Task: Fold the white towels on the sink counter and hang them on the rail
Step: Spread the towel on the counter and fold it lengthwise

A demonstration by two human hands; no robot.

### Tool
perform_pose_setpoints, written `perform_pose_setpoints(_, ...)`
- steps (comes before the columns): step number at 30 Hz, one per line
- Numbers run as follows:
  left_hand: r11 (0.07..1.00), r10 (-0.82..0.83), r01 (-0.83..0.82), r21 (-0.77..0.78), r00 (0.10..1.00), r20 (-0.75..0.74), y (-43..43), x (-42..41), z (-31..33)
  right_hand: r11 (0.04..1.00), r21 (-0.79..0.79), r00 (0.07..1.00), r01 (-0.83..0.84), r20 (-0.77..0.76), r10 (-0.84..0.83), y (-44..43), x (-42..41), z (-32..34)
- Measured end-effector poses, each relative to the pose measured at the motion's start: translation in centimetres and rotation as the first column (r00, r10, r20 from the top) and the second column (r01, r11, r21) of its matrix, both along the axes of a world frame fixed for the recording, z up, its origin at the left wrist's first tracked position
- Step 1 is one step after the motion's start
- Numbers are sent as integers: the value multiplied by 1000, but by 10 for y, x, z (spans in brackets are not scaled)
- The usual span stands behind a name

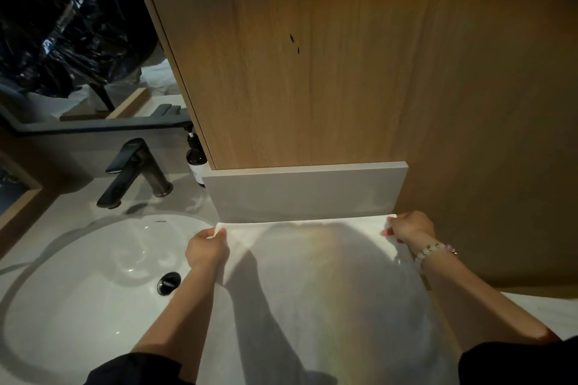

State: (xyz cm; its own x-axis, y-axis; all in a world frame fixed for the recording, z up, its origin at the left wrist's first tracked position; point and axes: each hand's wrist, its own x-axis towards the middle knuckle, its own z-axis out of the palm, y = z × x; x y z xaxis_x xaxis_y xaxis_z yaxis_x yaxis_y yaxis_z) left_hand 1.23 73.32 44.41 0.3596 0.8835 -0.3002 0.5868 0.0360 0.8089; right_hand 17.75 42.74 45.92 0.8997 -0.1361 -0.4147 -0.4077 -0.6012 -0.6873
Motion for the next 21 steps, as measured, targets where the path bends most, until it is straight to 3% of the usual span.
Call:
perform_pose_setpoints(8, 999, -10, 8, 34, 999, 36, -5, -10, 18, 948, 305, 993, 89, 45, -108, -6, -22, 12)
perform_pose_setpoints(12, 998, 43, -47, 30, 992, 122, -17, -23, 28, 917, 382, 981, 112, 103, -163, -11, -39, 20)
perform_pose_setpoints(18, 987, 120, -73, -142, 926, 357, -41, -53, 42, 802, 580, 958, 144, 121, -260, -19, -62, 27)
perform_pose_setpoints(21, 980, 152, -96, -172, 923, 353, -47, -62, 44, 767, 616, 953, 178, 86, -290, -28, -73, 32)
